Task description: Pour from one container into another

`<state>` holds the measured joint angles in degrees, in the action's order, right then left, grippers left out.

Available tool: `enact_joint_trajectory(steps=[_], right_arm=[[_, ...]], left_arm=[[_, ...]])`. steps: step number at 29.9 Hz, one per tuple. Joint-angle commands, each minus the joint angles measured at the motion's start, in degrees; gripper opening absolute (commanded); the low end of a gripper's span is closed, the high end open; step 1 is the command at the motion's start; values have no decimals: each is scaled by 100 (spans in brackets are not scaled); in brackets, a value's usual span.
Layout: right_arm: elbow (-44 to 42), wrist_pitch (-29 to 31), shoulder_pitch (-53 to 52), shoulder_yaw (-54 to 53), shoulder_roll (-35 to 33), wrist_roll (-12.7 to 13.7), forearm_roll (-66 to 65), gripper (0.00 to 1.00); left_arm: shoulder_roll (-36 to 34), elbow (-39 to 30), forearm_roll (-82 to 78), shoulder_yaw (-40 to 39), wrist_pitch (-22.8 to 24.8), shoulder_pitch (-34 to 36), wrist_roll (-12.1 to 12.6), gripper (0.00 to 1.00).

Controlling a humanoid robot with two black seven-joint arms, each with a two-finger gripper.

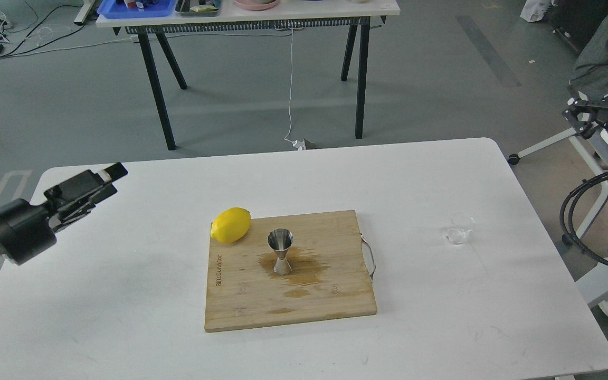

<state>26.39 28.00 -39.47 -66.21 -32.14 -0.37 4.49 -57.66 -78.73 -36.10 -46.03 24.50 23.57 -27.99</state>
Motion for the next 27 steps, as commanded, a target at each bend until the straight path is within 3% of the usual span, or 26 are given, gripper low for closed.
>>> enact_joint_trajectory(steps=[1,8,16,20,21,24,27], right_arm=[[24,0,0,-6,137,2,-1,99],[541,0,18,-32,331,2,8,99],[1025,0,193,-58,304,11,1552,99],[1823,0,667,-513,305,-103,2599,99],[2026,-353,799,-689,296,-181,2679,99],[2658,-2249,1177,-1173,252,-428,2750,99],[3178,-3657,1633,-1429,51,-428,2768,99]], left_arm=[[79,348,1813,-591,350,226,-1,92],[1176,1438,2336,-556,350,834,-1,94],[1274,1457,2336,-547,350,816,-1,94],[1432,1448,2327,-547,350,807,-1,94],[1459,1457,2327,-539,350,807,-1,94],[1547,1457,2135,-539,350,799,-1,94],[1713,1457,1845,-539,350,807,-1,94]])
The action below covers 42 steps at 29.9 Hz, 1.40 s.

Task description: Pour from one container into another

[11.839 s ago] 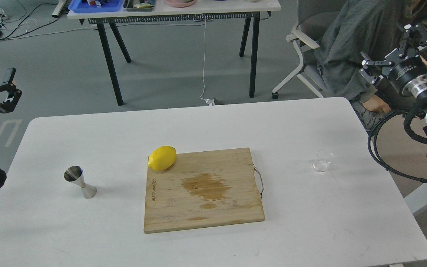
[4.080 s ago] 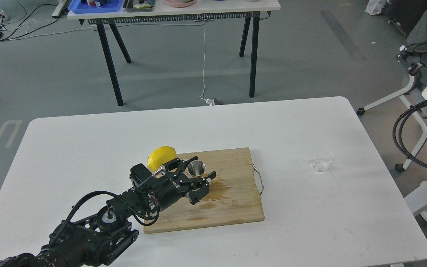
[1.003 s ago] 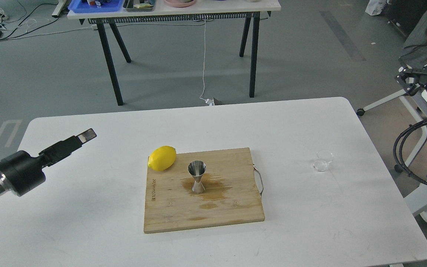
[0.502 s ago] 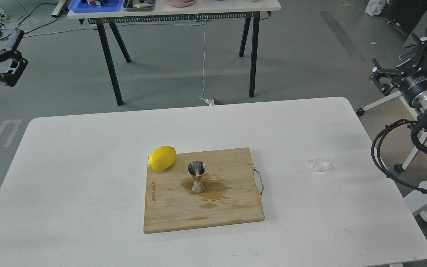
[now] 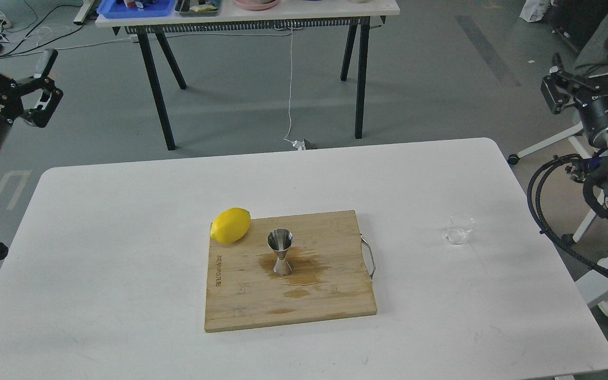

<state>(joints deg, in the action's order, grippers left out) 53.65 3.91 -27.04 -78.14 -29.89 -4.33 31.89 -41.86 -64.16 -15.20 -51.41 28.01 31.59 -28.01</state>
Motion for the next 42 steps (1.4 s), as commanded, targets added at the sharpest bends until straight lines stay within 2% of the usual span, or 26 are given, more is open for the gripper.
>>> enact_joint_trajectory(steps=[1,4,8,12,15,20,28,42], right_arm=[[558,-1609,540,-237,-305,-15,28,99],[804,-2288,909,-228,-491,64,238,99],[1401,-2728,1490,-237,-631,459,336,98],[1596,-3191,1710,-149,-667,513,353,97],[1640,-3191,1772,26,-570,530,353,97],[1570,-3191,1772,597,-123,750,257,97],[1070,-3191,1649,1055,633,741,-243,97],[490,-3191,964,1380,871,767,-429,97]], left_arm=[[178,0,-333,-1,-1,5,1,94],[196,0,-510,-1,-76,-12,1,94],[213,0,-607,8,-85,-48,1,94],[292,0,-624,8,-85,-74,1,94],[292,0,-624,8,-76,-92,1,94],[284,0,-624,-1,-58,-188,1,94],[284,8,-624,-1,-50,-223,1,94],[310,17,-624,-1,-32,-267,1,94]])
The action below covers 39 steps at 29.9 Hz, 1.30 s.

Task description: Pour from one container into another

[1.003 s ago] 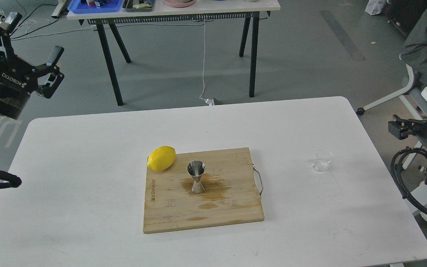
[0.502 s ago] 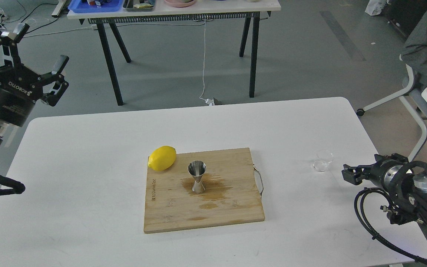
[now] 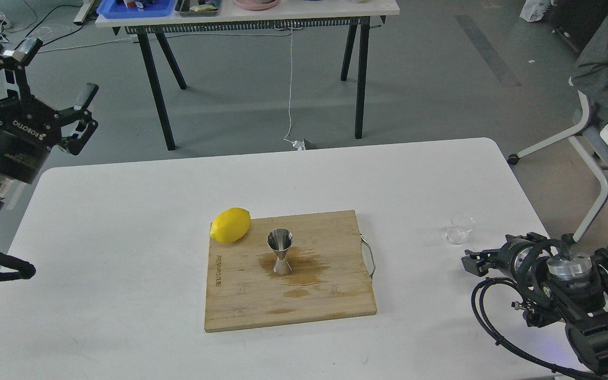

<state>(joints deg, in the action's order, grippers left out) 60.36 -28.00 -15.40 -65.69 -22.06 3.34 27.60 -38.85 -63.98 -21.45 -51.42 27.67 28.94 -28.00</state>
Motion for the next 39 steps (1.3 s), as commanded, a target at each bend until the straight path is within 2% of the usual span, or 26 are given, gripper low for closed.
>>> enact_joint_trajectory(steps=[1,9,24,39], right_arm=[[-269,0,-270,161,140,0,0,97],[-1087,260,-684,452,536,71,-167,97],[-1210,330,-956,461,703,71,-343,95],[-1228,330,-1000,504,712,71,-492,75]], left_arm=[[9,0,1,0,1,-2,0,94],[9,0,1,0,1,-29,0,94],[18,0,1,9,1,-73,0,94],[18,79,9,0,19,-73,0,94]])
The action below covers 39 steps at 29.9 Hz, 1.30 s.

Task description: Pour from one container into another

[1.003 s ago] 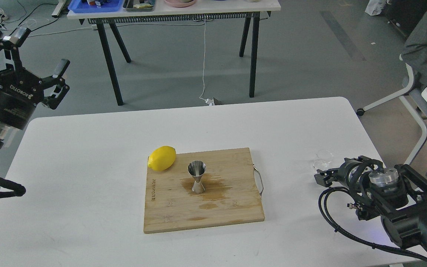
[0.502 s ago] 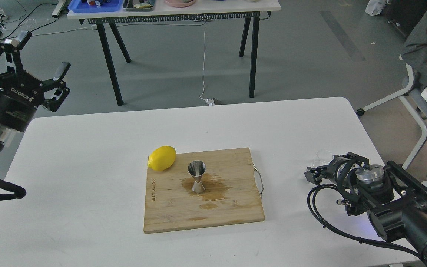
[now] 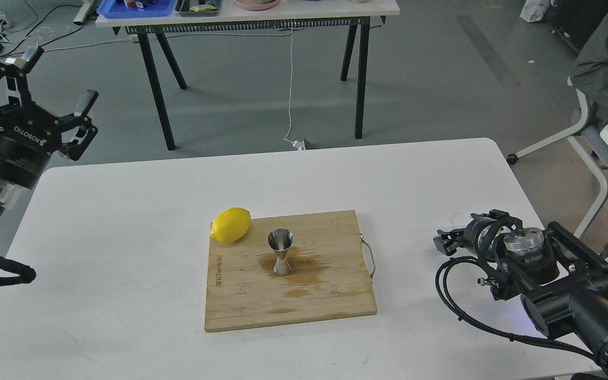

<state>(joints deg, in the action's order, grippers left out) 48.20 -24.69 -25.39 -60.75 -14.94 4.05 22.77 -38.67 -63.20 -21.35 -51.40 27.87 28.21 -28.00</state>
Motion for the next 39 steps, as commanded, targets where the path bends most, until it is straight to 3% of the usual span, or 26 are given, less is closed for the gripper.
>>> enact_joint_trajectory(steps=[1,15,39], right_arm=[[-39,-1,-1,11,0,-1,-9,74],[-109,-1,8,19,44,-1,-18,60],[-74,8,17,19,88,-1,-35,56]], left_arm=[[0,0,0,-2,0,0,0,94],[0,9,0,-2,0,0,0,95],[0,79,0,-1,0,0,0,95]])
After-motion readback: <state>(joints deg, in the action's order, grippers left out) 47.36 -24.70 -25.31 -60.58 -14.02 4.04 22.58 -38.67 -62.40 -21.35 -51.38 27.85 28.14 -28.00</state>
